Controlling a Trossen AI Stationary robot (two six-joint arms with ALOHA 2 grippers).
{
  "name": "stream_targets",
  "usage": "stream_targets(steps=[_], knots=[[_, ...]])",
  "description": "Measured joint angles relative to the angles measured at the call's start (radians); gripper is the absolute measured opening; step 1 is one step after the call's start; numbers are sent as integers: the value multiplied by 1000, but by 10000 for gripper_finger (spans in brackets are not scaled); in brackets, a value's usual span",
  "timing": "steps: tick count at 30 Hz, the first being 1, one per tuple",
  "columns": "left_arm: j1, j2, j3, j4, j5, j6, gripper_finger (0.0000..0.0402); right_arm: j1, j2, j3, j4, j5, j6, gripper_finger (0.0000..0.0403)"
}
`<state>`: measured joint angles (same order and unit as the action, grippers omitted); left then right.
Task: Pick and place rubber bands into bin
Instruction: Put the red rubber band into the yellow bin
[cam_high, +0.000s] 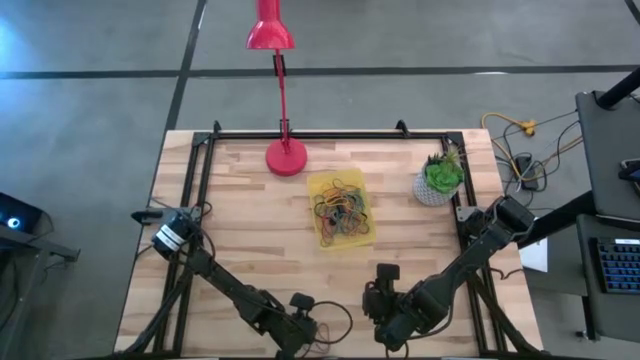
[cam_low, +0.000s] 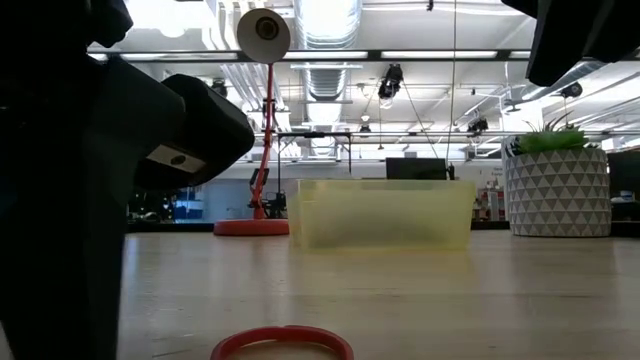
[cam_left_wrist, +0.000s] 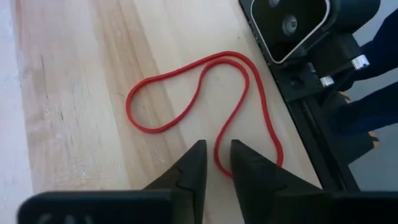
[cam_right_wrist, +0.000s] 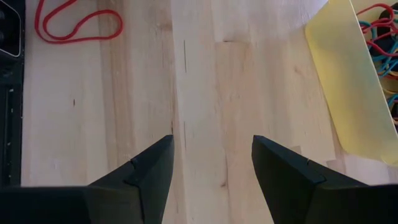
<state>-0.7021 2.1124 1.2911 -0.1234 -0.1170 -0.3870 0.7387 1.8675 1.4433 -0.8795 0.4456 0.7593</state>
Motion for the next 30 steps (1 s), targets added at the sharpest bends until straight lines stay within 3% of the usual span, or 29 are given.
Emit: stream_targets(steps=[6,15,25,30], knots=[[1,0,-1,1,30,1,5,0,0,0,0,0,0,203],[23,-50,1,-24,25,18,0,0,0,0,-5,0,-4,203],[140,-250,-5,-433,-126,174,0,0,0,-4,-8,0,-3,203],[210,-393,10,-512,-200,245,0,1,0,-9,-8,0,2,203]])
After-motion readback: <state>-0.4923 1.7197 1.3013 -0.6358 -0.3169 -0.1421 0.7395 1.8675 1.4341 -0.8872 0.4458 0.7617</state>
